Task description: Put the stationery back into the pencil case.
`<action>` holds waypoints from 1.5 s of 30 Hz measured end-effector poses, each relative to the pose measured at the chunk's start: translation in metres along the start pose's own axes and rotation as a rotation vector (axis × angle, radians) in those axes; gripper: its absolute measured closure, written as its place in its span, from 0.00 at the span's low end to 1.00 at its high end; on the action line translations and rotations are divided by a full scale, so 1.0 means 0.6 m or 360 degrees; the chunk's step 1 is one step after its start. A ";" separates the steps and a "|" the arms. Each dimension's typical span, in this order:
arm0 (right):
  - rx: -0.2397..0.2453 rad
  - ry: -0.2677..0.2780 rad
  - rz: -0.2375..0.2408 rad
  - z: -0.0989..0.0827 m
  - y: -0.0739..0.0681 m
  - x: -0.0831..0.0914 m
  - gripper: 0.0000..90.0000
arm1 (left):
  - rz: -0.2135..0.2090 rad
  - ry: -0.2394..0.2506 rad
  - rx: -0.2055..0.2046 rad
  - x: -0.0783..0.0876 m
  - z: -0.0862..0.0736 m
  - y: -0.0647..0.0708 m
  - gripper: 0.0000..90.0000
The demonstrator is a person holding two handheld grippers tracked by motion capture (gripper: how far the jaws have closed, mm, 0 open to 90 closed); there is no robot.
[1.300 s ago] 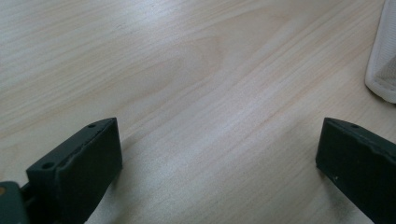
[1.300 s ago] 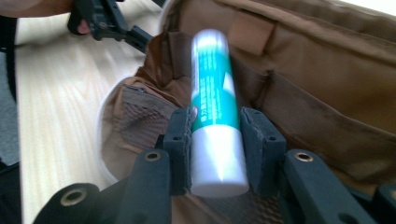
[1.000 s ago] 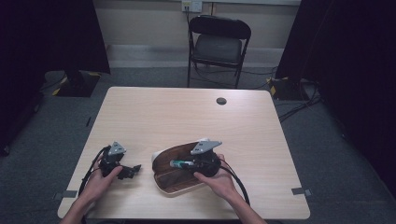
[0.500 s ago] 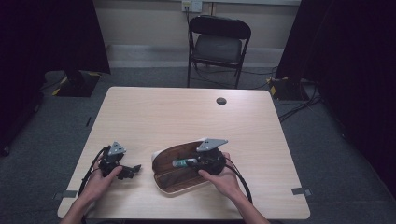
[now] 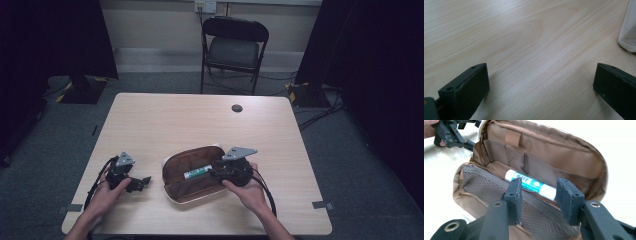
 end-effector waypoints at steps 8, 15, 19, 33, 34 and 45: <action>-0.0040 0.0060 -0.0050 0.000 0.017 0.029 0.61 | 0.0000 0.0001 0.0001 0.000 0.000 0.000 0.00; -0.0093 0.0108 -0.0119 -0.007 0.037 0.058 0.58 | -0.0002 -0.0003 0.0001 0.000 0.000 0.000 0.00; -0.0139 0.0142 -0.0145 -0.014 0.048 0.074 0.54 | -0.0001 0.0000 -0.0001 0.000 0.000 0.000 0.00; -0.0304 0.0149 -0.0362 -0.068 0.096 0.130 0.33 | -0.0001 0.0001 0.0000 0.000 0.000 0.000 0.00; -0.0318 0.0145 -0.0394 -0.074 0.101 0.136 0.31 | -0.0001 0.0000 0.0001 0.000 0.000 0.000 0.00; -0.0480 0.0085 -0.0573 -0.161 0.138 0.189 0.21 | -0.0001 0.0000 0.0000 0.000 0.000 0.000 0.00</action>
Point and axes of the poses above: each handheld gripper's, and its own axes: x roughly backward along the jaws, z roughly out of its top, y roughly to its right, the point moved 4 cm from there along -x, roughly forward along the jaws, and after that the axes turned 15 degrees about z, right-handed, at the moved point
